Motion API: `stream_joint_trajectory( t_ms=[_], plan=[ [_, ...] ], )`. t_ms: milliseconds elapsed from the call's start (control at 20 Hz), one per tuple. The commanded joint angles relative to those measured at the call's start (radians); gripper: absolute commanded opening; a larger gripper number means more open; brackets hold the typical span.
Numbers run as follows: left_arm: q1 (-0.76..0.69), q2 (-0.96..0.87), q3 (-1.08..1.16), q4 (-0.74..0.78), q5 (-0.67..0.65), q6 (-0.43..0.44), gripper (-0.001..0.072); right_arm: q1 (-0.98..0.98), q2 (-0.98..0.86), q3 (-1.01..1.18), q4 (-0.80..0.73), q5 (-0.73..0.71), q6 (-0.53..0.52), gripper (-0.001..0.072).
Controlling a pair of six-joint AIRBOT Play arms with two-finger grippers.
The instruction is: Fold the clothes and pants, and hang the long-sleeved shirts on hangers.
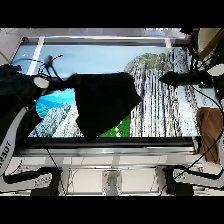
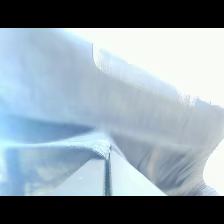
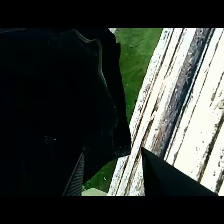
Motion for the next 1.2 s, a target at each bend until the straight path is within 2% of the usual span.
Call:
stream_joint_trajectory(
  t_ms=[0, 50, 100, 200, 350, 450, 600, 700, 750, 800, 900, 1150],
  plan=[
    [0.060, -0.010, 0.055, 0.043, 0.032, 0.005, 0.0018, 0.002, -0.005, -0.002, 0.000, 0.005, 0.000, 0.0404],
    [0.060, -0.032, 0.055, 0.039, 0.033, 0.005, 0.0019, 0.008, -0.008, -0.002, -0.002, 0.003, 0.000, 0.0404],
    [0.057, -0.059, 0.055, 0.037, 0.034, 0.004, 0.0050, 0.021, -0.012, -0.002, -0.002, 0.002, 0.000, 0.0404],
    [0.037, -0.097, 0.056, 0.021, 0.023, 0.003, 0.0720, 0.052, -0.025, -0.002, -0.005, 0.002, -0.001, 0.0405],
    [0.043, -0.077, 0.057, -0.006, -0.059, 0.004, 0.0713, 0.070, -0.033, -0.002, -0.048, 0.004, 0.000, 0.0405],
    [0.083, -0.017, 0.057, 0.006, -0.138, 0.005, 0.0713, 0.043, -0.030, -0.002, -0.099, 0.068, 0.000, 0.0405],
    [0.135, 0.146, 0.003, 0.126, -0.286, 0.004, 0.0712, -0.009, -0.021, -0.052, -0.143, 0.179, -0.002, 0.0405],
    [0.136, 0.302, -0.157, 0.175, -0.340, -0.026, 0.0711, -0.034, 0.013, -0.195, -0.129, 0.151, -0.029, 0.0406],
    [0.134, 0.387, -0.272, 0.163, -0.343, -0.085, 0.0711, -0.034, 0.035, -0.278, -0.111, 0.108, -0.037, 0.0406],
    [0.132, 0.465, -0.389, 0.143, -0.336, -0.138, 0.0711, -0.031, 0.061, -0.366, -0.071, 0.050, -0.056, 0.0406],
    [0.132, 0.570, -0.560, 0.110, -0.338, -0.189, 0.0711, -0.031, 0.094, -0.483, 0.044, -0.021, -0.108, 0.0406],
    [0.117, 0.634, -0.777, -0.026, -0.429, -0.174, 0.0711, -0.031, 0.099, -0.508, 0.135, -0.024, -0.151, 0.0406]
  ],
)
